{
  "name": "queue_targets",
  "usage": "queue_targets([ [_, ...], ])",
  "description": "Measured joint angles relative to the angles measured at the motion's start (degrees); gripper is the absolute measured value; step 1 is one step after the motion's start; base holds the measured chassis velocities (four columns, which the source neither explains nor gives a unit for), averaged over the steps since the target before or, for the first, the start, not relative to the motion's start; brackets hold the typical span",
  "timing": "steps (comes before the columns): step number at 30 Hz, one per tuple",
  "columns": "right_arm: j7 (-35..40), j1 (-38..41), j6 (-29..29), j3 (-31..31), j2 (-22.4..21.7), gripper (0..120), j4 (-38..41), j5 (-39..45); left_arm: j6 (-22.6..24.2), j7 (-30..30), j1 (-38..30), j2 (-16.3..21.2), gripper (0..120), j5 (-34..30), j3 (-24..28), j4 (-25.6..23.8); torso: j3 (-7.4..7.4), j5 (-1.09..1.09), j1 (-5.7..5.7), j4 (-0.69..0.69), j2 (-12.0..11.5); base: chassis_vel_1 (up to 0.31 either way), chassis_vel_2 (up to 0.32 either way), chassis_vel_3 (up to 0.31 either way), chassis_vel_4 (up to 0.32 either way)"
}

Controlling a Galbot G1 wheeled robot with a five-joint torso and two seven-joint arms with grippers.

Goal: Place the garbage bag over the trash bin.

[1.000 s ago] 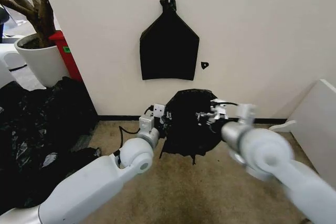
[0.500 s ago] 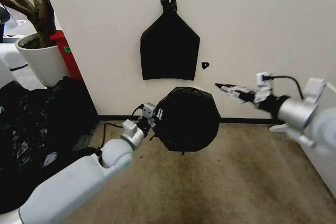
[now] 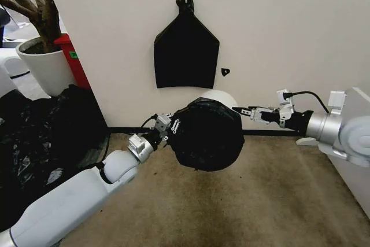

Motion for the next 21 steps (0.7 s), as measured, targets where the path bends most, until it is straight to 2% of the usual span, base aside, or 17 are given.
queue_targets([
  [11, 0.0, -0.3, 0.0, -0.9, 0.5, 100, -2.6, -3.8, -0.6, 0.1, -0.3, 0.6, 0, 0.2, 0.3, -1.9, 0.00, 0.02, 0.00, 0.00, 0.0, 0.000, 0.000, 0.000, 0.000],
  [21, 2.4, 0.8, 0.3, -1.1, 1.6, 100, -6.6, -6.4, -0.5, 0.0, -0.9, 1.5, 0, -0.2, 2.2, -5.8, 0.00, 0.01, 0.00, 0.00, 0.0, 0.000, 0.000, 0.000, 0.000],
])
